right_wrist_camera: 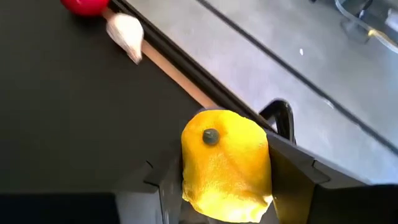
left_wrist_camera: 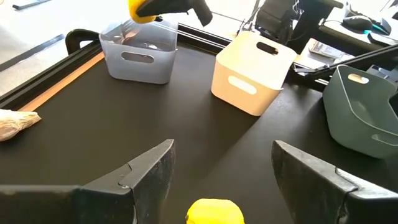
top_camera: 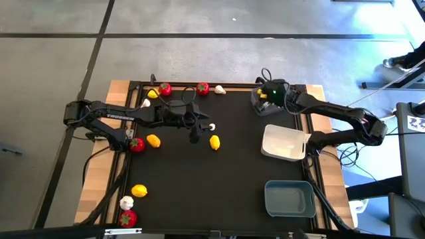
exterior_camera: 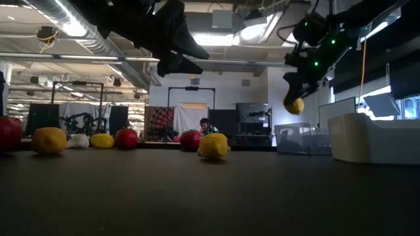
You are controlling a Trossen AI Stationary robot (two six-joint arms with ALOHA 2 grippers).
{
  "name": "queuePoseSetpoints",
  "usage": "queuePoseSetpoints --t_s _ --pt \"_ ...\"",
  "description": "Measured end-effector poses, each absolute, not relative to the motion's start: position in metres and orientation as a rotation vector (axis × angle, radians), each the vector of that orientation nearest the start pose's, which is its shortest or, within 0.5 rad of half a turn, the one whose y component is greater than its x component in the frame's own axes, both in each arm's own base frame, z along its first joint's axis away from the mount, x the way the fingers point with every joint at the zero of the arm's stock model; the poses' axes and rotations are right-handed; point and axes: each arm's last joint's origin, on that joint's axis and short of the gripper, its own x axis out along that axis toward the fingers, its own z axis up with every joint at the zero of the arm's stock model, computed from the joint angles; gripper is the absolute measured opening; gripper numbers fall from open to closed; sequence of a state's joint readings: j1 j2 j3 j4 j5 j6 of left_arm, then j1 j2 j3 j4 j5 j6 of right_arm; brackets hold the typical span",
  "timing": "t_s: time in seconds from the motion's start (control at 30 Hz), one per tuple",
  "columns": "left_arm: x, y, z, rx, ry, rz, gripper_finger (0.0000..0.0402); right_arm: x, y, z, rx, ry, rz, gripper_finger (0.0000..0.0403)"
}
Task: Sort produce into baskets
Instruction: Put the lemon into the black bin
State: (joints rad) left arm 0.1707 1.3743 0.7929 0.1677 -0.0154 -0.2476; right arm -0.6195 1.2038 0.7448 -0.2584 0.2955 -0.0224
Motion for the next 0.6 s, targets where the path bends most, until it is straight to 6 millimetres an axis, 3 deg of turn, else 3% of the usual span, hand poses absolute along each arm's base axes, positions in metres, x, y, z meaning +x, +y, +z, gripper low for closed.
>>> queuePoseSetpoints --t_s 0.3,0.6 --pt "0.29 0.051 0.239 -0.275 0.388 0.234 0.026 0.193 -0.173 0.202 0.191 0.857 -0.899 0.0179" --pt "0.29 0.05 0.239 -0.275 0.389 0.234 0.026 0.201 -0.179 0.18 0.206 0.933 -0.887 0.0179"
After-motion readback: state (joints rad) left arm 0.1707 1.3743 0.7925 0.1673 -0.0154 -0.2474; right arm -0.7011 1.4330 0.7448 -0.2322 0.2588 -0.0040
